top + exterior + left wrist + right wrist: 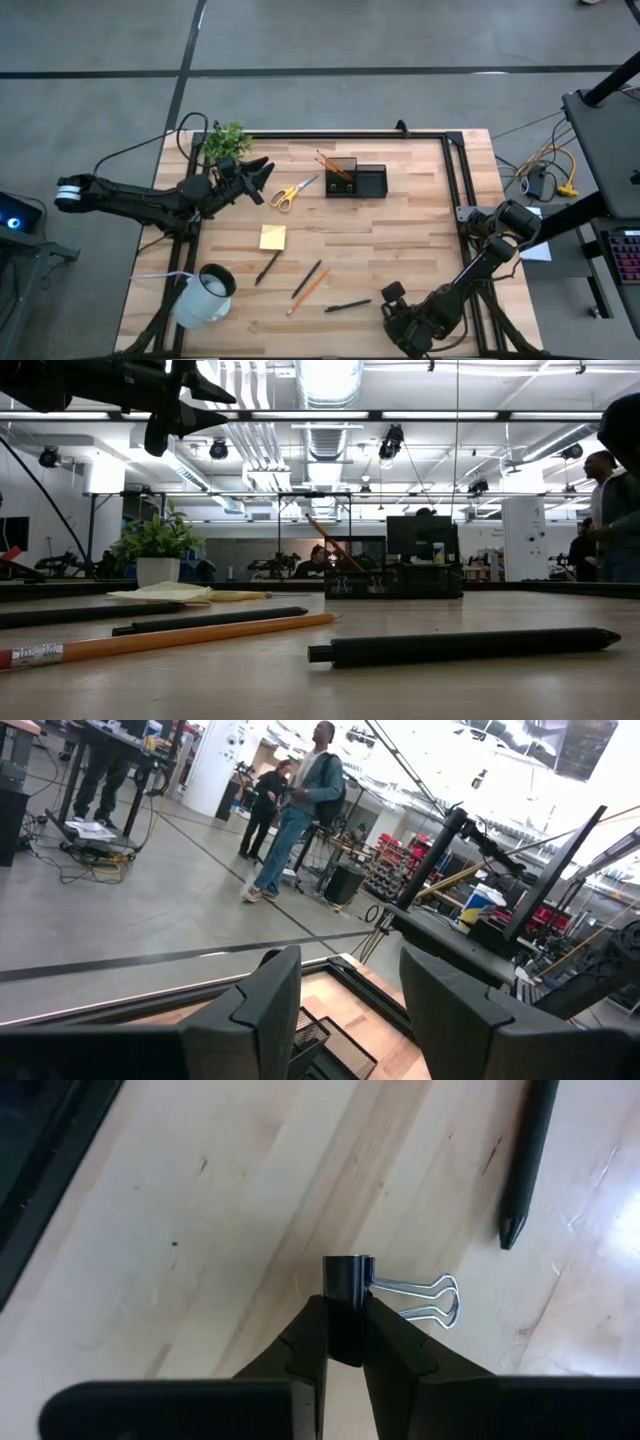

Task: Pick and place office supplies into organizer
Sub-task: Put the binder clip into the desk organizer

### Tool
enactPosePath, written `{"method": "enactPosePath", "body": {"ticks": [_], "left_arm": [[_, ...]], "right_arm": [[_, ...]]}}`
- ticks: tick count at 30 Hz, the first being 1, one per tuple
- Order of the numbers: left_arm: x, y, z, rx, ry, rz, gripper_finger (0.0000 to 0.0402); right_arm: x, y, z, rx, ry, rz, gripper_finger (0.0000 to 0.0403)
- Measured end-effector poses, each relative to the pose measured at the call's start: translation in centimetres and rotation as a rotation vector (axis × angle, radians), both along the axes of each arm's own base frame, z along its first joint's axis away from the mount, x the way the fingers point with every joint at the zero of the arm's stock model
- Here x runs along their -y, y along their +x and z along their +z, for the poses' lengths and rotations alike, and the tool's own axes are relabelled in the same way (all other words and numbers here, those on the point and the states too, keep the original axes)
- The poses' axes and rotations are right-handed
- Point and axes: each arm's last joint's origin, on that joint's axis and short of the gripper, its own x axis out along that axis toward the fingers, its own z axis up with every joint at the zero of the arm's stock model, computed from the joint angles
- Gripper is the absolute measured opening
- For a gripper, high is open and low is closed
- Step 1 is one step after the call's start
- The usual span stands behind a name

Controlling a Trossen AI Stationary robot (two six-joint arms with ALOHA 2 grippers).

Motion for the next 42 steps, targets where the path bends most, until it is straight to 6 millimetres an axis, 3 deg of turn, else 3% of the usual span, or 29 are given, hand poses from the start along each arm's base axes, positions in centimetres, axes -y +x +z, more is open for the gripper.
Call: {"method": "enactPosePath", "body": {"ticks": [12, 18, 32, 42], "left_arm": [[0.0, 0.0, 0.0, 0.006, -0.002, 0.0, 0.0157], [0.0, 0.0, 0.1, 0.008, -0.002, -0.001, 0.0157], [0.0, 0.0, 0.1, 0.011, -0.002, 0.0, 0.0157], [0.0, 0.0, 0.2, 0.025, -0.002, -0.001, 0.0157]], "right_arm": [[-0.1, 0.8, 1.7, 0.021, -0.009, -0.017, 0.0035], [0.8, 1.8, 2.1, 0.039, -0.023, -0.059, 0.0035], [4.7, 3.9, 4.2, 0.084, -0.084, -0.111, 0.0034], [8.8, 5.2, 5.2, 0.099, -0.127, -0.167, 0.0034]]}}
